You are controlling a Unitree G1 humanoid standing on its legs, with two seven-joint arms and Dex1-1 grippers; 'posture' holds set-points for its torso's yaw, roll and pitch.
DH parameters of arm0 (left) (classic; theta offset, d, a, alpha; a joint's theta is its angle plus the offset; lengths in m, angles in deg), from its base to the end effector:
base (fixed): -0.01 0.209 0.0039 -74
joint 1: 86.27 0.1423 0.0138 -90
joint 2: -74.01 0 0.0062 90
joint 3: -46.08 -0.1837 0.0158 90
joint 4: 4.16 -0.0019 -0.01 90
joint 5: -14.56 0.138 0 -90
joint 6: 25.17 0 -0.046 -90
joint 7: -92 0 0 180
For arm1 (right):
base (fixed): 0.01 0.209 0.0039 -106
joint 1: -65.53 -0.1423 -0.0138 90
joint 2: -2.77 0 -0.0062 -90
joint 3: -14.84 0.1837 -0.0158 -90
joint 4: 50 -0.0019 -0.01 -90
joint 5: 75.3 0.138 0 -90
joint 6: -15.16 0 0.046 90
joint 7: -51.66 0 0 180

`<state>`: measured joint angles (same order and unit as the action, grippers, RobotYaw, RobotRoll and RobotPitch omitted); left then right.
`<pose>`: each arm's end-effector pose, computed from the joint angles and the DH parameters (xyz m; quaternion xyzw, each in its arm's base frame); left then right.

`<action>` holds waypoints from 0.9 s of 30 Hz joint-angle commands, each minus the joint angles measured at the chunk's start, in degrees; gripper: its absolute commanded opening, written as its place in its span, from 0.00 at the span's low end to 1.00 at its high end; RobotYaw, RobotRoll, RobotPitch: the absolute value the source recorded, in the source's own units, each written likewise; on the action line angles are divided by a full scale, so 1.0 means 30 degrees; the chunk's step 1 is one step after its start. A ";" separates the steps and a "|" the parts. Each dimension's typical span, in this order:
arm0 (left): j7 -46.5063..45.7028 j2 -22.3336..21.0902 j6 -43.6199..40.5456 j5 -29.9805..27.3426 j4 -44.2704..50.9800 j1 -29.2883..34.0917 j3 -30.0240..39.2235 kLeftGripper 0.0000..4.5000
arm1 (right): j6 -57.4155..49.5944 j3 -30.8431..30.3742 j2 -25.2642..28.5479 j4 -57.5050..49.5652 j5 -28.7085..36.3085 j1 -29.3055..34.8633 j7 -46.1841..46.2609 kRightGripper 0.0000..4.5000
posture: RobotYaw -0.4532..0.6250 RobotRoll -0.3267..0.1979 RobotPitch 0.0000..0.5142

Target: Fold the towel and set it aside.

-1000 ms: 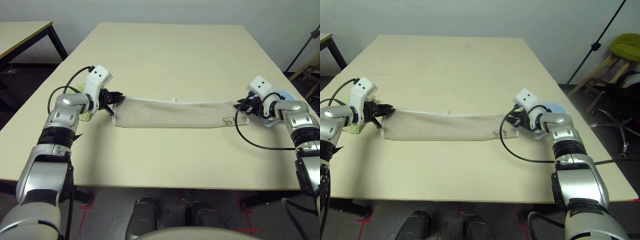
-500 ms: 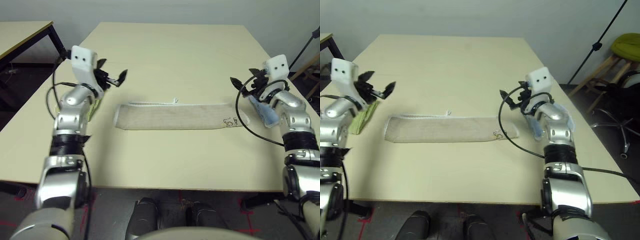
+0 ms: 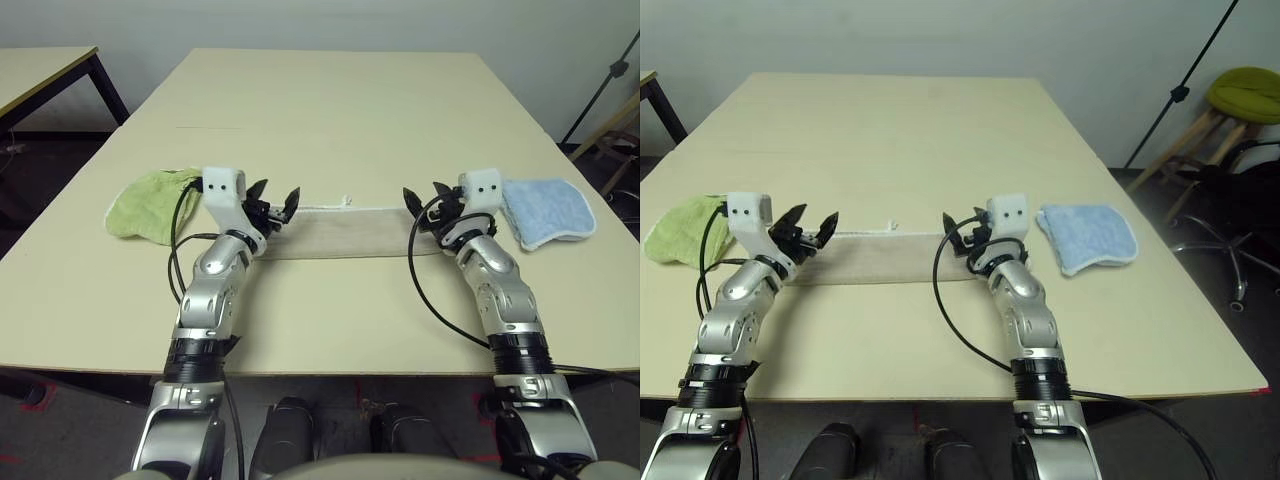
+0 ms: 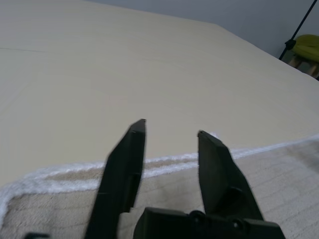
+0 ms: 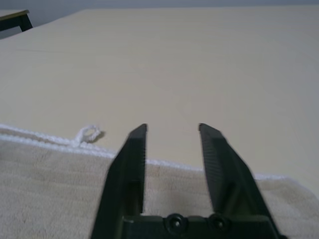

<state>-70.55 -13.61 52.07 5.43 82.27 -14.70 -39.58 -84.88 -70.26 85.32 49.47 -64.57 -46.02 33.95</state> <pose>0.2629 0.1916 0.1020 0.0340 -0.0167 -0.1438 0.9889 0.2738 -0.1736 0.0941 0.0251 -0.0216 0.1569 0.9871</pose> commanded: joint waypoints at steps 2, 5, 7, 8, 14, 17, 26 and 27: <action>-0.0072 -0.0306 0.0869 0.0448 -0.1363 0.0360 0.0086 0.16 | -0.0287 -0.0063 0.0339 0.0949 -0.0247 0.0267 0.0059 0.11 | 0.52 0.62 0.11; -0.0132 -0.0579 0.1400 0.0472 -0.2233 0.0443 0.0368 0.00 | -0.0399 0.0227 0.0692 0.1727 -0.0252 0.0293 0.0170 0.00 | 0.51 0.62 0.11; -0.0250 -0.0705 0.1622 0.0319 -0.2942 0.0351 0.0766 0.00 | -0.0528 0.0504 0.1143 0.2552 -0.0295 0.0269 0.0232 0.00 | 0.52 0.62 0.10; -0.0198 -0.0843 0.1787 0.0372 -0.3320 0.0316 0.0838 0.00 | -0.0689 0.0636 0.1299 0.2867 -0.0253 0.0248 0.0280 0.00 | 0.52 0.62 0.10; 0.0180 -0.1766 0.3224 0.0712 -0.6699 -0.0486 0.1010 0.00 | -0.1710 0.1424 0.2199 0.4563 0.0074 -0.0207 0.0492 0.00 | 0.52 0.62 0.09; 0.0357 -0.2183 0.3648 0.0870 -0.8204 -0.0987 0.0942 0.00 | -0.2699 0.1681 0.2601 0.4990 0.0126 -0.0340 0.0584 0.00 | 0.51 0.62 0.08; 0.1643 -0.3160 0.4024 0.0160 -0.9930 -0.2236 0.1429 0.04 | -0.5318 0.2666 0.3290 0.2871 0.1238 -0.0213 0.0437 0.00 | 0.50 0.62 0.07; 0.2226 -0.3308 0.3990 -0.0059 -0.9701 -0.2354 0.1431 0.09 | -0.6034 0.3011 0.3339 0.2120 0.1825 -0.0208 0.0324 0.00 | 0.50 0.62 0.07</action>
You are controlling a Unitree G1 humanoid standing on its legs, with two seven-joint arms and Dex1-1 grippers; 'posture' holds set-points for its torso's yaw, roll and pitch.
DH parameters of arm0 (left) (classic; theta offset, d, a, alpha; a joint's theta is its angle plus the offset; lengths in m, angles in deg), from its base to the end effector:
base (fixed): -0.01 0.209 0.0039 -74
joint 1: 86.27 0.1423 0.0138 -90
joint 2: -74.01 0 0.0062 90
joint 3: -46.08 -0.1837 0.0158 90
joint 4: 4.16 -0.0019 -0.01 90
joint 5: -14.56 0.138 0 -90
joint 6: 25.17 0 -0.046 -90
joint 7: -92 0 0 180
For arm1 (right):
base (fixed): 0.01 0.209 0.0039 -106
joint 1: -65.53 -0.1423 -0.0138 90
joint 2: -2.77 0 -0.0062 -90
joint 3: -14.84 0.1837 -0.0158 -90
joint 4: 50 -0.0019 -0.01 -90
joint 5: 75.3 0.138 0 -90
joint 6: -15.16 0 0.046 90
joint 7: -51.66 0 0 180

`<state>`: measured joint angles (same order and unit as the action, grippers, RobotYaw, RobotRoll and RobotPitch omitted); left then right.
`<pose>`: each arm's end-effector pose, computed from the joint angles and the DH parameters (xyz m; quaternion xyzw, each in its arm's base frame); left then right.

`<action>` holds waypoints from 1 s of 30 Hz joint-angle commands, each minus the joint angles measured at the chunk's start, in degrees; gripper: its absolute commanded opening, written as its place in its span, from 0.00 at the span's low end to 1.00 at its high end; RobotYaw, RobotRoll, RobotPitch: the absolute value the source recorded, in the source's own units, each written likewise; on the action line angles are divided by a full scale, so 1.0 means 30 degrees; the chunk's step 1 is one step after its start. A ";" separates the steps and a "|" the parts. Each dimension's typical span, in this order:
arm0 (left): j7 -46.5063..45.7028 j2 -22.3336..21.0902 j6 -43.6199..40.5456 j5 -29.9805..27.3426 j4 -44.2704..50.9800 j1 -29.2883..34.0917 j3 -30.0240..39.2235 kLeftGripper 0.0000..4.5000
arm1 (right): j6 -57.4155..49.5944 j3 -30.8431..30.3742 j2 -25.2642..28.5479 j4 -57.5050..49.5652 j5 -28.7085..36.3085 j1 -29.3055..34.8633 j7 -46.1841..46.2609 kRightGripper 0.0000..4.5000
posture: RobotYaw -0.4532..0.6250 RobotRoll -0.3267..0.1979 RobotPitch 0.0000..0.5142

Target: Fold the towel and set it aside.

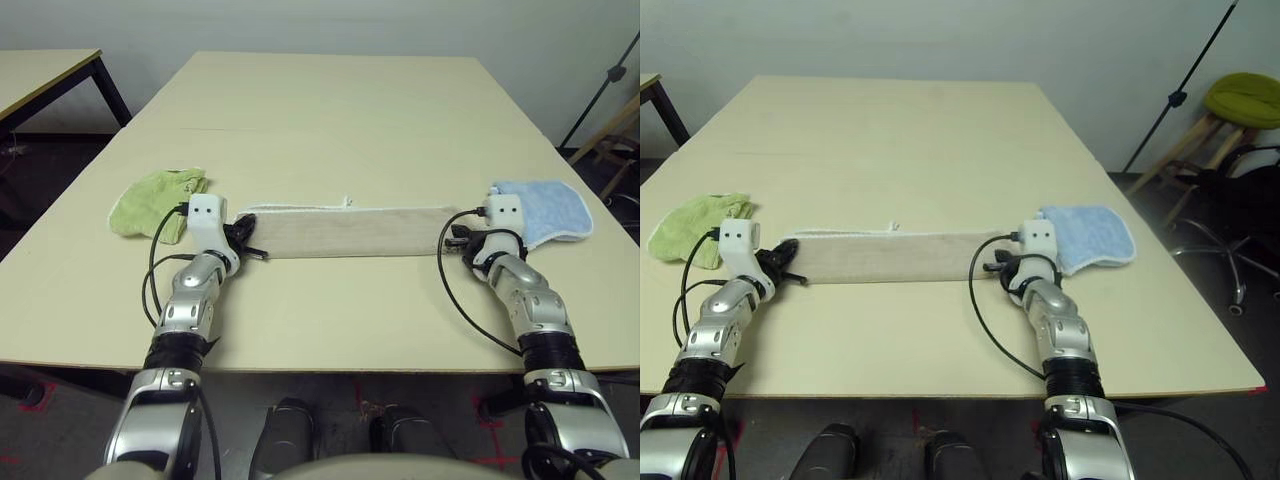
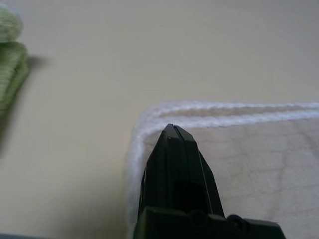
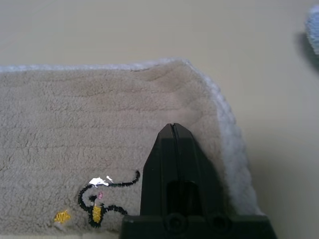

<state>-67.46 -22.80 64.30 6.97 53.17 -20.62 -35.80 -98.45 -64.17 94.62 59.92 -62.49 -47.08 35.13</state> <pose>0.2762 0.2567 0.0684 0.0798 0.0680 -0.0753 0.9916 0.2726 -0.2351 0.0730 0.0322 0.1538 0.0567 0.9859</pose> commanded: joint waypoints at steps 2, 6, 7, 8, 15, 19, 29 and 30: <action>0.2222 -0.0587 -0.0053 -0.0838 0.0447 -0.0565 0.0058 0.21 | -0.3145 0.1592 0.0312 -0.2893 0.2411 0.0211 -0.0415 0.04 | 0.50 0.62 0.08; 0.6296 -0.1550 -0.1063 -0.2480 0.1806 -0.0961 -0.0174 0.50 | -0.8495 0.3958 0.0295 -0.6737 0.5314 0.0085 0.1416 0.28 | 0.49 0.62 0.10; 0.7556 -0.1870 -0.1263 -0.2908 0.2092 -0.1046 -0.0262 0.59 | -1.0178 0.4479 0.0393 -0.7566 0.5608 -0.0016 0.2291 0.37 | 0.48 0.62 0.10; 0.8680 -0.2157 -0.1477 -0.3313 0.2361 -0.1092 -0.0329 0.67 | -1.1628 0.5086 0.0384 -0.8280 0.6128 -0.0143 0.2913 0.46 | 0.48 0.62 0.10; 1.6850 -0.4084 -0.2891 -0.6350 0.2456 -0.1877 -0.0275 1.00 | -2.2485 1.3228 -0.1073 -1.0180 0.9749 -0.3015 0.5666 0.99 | 0.46 0.62 0.12; 2.1470 -0.4582 -0.2378 -0.7279 0.1507 -0.2452 -0.0368 1.00 | -2.2966 1.4718 -0.1457 -0.9769 1.1676 -0.2492 0.7460 0.99 | 0.45 0.62 0.13; 2.2838 -0.4378 -0.1129 -0.5775 -0.0805 -0.4191 -0.1245 1.00 | -2.2933 1.6088 -0.4026 -0.7951 1.0995 -0.3808 1.0467 0.99 | 0.45 0.62 0.12; 2.2822 -0.4347 -0.1146 -0.5760 -0.0845 -0.4209 -0.1242 1.00 | -2.2852 1.6031 -0.4229 -0.7597 1.0763 -0.4035 1.0445 0.99 | 0.45 0.62 0.12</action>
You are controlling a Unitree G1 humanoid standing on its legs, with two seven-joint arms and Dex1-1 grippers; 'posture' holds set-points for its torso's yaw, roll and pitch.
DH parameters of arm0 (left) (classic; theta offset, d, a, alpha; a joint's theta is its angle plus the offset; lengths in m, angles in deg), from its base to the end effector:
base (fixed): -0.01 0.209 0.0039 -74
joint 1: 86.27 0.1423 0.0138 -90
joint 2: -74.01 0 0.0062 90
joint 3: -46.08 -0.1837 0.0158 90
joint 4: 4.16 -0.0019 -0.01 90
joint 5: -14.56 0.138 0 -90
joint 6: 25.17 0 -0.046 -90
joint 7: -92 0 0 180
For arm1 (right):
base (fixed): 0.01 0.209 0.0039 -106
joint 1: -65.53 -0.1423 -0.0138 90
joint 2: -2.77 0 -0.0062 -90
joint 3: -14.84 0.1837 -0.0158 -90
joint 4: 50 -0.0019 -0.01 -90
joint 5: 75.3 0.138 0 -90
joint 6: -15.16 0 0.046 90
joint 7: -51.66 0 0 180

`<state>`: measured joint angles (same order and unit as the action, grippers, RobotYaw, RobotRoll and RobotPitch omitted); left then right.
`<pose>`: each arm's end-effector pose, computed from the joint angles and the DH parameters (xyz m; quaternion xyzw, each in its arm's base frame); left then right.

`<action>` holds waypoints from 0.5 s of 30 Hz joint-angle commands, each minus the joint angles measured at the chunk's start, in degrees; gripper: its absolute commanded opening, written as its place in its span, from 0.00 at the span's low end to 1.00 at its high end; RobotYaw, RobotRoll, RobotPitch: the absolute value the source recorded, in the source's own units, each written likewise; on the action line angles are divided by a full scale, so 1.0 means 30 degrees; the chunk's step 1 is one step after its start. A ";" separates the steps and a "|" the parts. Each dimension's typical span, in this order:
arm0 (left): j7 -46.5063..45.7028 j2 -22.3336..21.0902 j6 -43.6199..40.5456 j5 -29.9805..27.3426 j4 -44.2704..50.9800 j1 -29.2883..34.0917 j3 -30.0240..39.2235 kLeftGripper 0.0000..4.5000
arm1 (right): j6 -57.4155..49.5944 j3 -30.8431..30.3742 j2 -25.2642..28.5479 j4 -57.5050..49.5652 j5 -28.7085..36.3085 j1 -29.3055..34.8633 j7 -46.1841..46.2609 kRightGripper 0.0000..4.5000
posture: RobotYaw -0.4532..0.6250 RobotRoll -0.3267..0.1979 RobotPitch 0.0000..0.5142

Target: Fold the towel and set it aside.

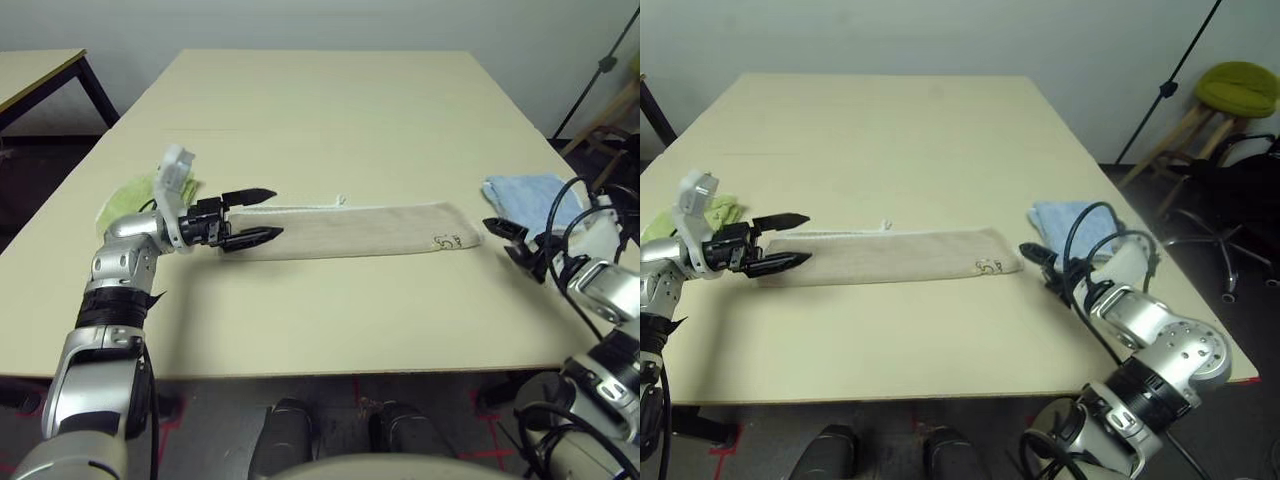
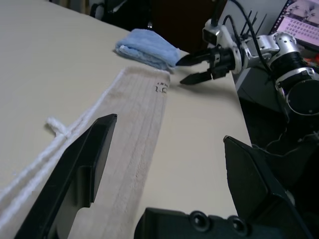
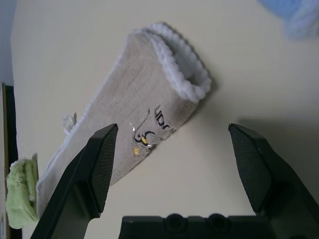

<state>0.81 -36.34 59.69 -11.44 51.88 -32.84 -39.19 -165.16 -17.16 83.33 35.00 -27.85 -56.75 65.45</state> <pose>0.3030 0.2909 0.1525 0.0431 -0.0021 -0.6108 0.7906 0.2271 -0.2595 0.1304 0.4378 0.2795 0.0020 0.8545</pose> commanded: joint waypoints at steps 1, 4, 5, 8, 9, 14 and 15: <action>0.0062 0.0192 0.0372 0.0393 -0.0435 -0.0140 -0.0102 1.00 | -0.0231 0.0016 -0.0607 0.1065 -0.1098 -0.0890 0.0313 0.99 | 0.45 0.62 0.12; -0.0192 0.0221 0.0405 0.0502 -0.0355 -0.0075 0.0012 1.00 | 0.0725 -0.0423 -0.0948 0.1914 -0.1746 -0.1233 0.0309 0.99 | 0.45 0.62 0.12; -0.0241 0.0195 0.0346 0.0460 -0.0202 0.0015 0.0066 1.00 | 0.0980 -0.0435 -0.1102 0.2139 -0.1823 -0.1382 0.0285 0.99 | 0.47 0.62 0.10; -0.0243 0.0065 0.0190 0.0332 0.0071 0.0200 0.0152 1.00 | 0.1523 -0.0647 -0.1426 0.2507 -0.2069 -0.1608 0.0268 0.86 | 0.47 0.62 0.10; -0.0242 0.0019 0.0146 0.0306 0.0129 0.0248 0.0172 1.00 | 0.1711 -0.0720 -0.1474 0.2581 -0.2159 -0.1625 0.0269 0.78 | 0.47 0.62 0.10; -0.0269 -0.0182 0.0027 0.0227 0.0450 0.0532 0.0280 1.00 | 0.2975 -0.1344 -0.1464 0.2498 -0.2540 -0.1329 0.0155 0.37 | 0.49 0.62 0.09; -0.0263 -0.0206 0.0024 0.0240 0.0468 0.0557 0.0291 1.00 | 0.3353 -0.1621 -0.1403 0.2416 -0.2613 -0.1202 0.0027 0.29 | 0.49 0.62 0.09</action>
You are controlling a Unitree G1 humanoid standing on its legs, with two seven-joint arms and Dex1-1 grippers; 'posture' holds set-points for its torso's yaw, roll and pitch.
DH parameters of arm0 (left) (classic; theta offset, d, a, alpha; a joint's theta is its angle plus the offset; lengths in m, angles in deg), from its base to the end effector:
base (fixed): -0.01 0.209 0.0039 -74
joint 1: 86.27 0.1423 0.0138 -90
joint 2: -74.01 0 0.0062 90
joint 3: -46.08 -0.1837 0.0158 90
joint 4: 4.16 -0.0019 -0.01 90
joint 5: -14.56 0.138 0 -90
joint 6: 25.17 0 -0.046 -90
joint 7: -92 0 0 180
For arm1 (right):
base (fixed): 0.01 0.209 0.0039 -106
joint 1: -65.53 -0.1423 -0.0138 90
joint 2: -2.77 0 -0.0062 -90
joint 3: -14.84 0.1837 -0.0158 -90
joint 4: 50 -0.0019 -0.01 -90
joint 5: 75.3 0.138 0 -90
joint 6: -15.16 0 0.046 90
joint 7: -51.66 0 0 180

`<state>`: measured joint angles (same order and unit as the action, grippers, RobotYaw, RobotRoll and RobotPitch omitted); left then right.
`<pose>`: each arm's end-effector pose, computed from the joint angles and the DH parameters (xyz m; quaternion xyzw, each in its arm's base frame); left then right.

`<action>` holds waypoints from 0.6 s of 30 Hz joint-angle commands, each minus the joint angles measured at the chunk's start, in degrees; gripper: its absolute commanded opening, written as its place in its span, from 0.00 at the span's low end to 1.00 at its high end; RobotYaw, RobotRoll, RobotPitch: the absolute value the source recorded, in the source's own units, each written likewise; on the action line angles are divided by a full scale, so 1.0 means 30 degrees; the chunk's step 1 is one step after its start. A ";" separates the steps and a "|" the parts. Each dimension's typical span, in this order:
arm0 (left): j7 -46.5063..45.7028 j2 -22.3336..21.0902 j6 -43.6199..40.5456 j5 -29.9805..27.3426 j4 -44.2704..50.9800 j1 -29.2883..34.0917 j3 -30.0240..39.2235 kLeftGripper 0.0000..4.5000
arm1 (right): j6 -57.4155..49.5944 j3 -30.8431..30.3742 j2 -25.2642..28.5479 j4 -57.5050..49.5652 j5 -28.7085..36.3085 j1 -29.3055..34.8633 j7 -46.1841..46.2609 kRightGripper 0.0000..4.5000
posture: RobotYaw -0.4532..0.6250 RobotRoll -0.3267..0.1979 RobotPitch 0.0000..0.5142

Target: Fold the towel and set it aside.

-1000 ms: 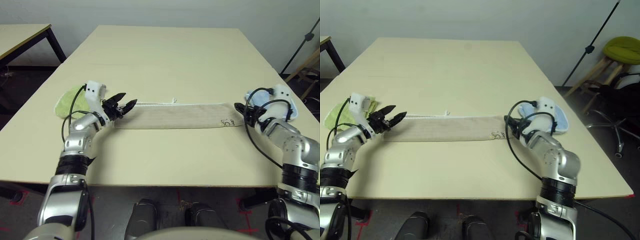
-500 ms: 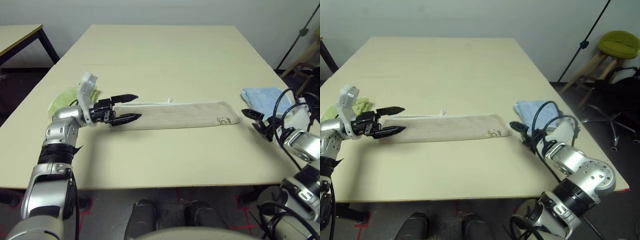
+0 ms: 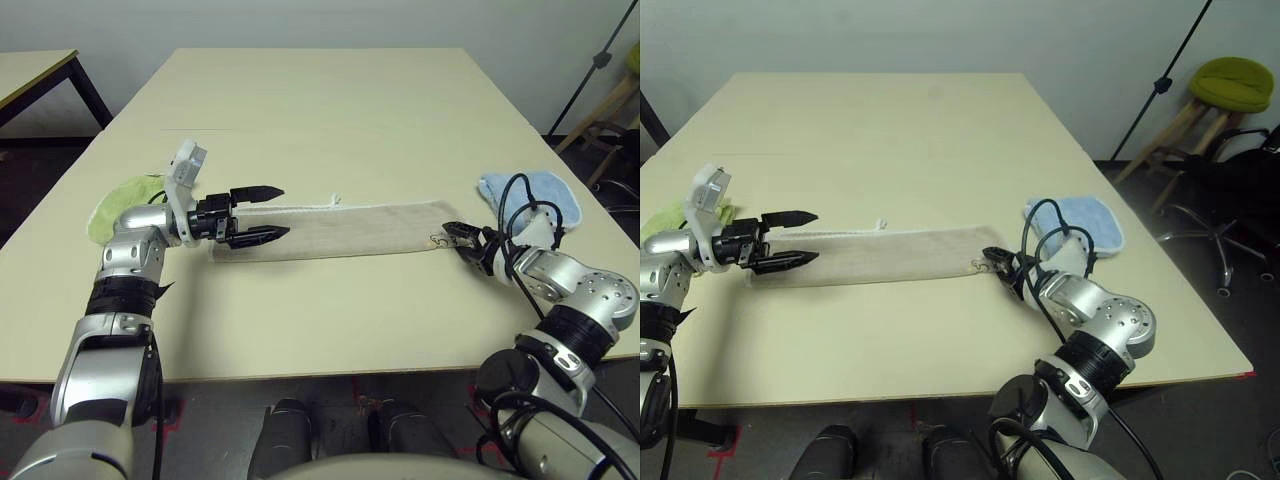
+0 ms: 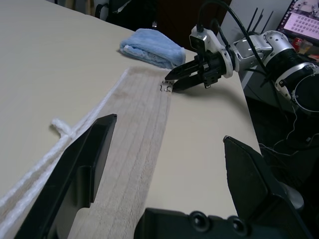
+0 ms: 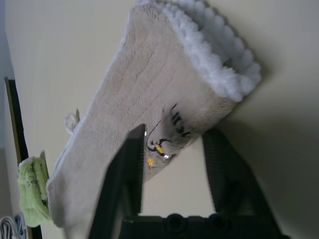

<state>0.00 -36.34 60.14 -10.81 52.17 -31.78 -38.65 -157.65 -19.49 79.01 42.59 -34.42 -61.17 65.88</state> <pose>0.3001 0.2933 0.1492 0.0455 0.0017 -0.6014 0.7977 0.2552 -0.2368 0.1210 0.4611 0.2979 -0.0080 0.8358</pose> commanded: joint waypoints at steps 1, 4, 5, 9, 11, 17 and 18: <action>0.0021 -0.0233 -0.0124 0.0040 0.0376 0.0221 0.0122 1.00 | 0.1303 -0.1215 0.0127 -0.0258 -0.0562 0.0437 -0.0232 0.21 | 0.49 0.62 0.09; 0.0024 -0.0271 -0.0146 0.0058 0.0364 0.0215 0.0129 1.00 | 0.2885 -0.2832 0.0751 -0.0702 -0.1208 0.1140 -0.0846 0.00 | 0.48 0.62 0.09; 0.0023 -0.0286 -0.0168 0.0081 0.0360 0.0206 0.0110 1.00 | 0.3691 -0.3501 0.1122 -0.0919 -0.1474 0.1460 -0.1278 0.00 | 0.48 0.62 0.09; 0.0067 -0.0332 -0.0209 0.0124 0.0328 0.0166 0.0081 1.00 | 0.5844 -0.5445 0.2306 -0.1615 -0.2267 0.2454 -0.2289 0.00 | 0.48 0.62 0.10; 0.0076 -0.0334 -0.0229 0.0158 0.0282 0.0110 0.0041 1.00 | 0.7299 -0.7309 0.3558 -0.2302 -0.3191 0.3225 -0.3501 0.00 | 0.47 0.62 0.10; 0.0132 -0.0352 -0.0402 0.0224 0.0326 0.0098 -0.0083 1.00 | 0.9389 -1.4578 0.7852 -0.4775 -0.5285 0.5055 -0.8241 0.00 | 0.47 0.62 0.10; 0.0111 -0.0332 -0.0408 0.0233 0.0343 0.0093 -0.0093 1.00 | 0.9405 -1.5470 0.8184 -0.5064 -0.5430 0.5080 -0.8772 0.00 | 0.47 0.62 0.10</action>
<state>0.20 -37.17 59.31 -10.73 52.42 -31.40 -38.43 -129.87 -61.10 102.95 28.98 -49.74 -46.66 42.54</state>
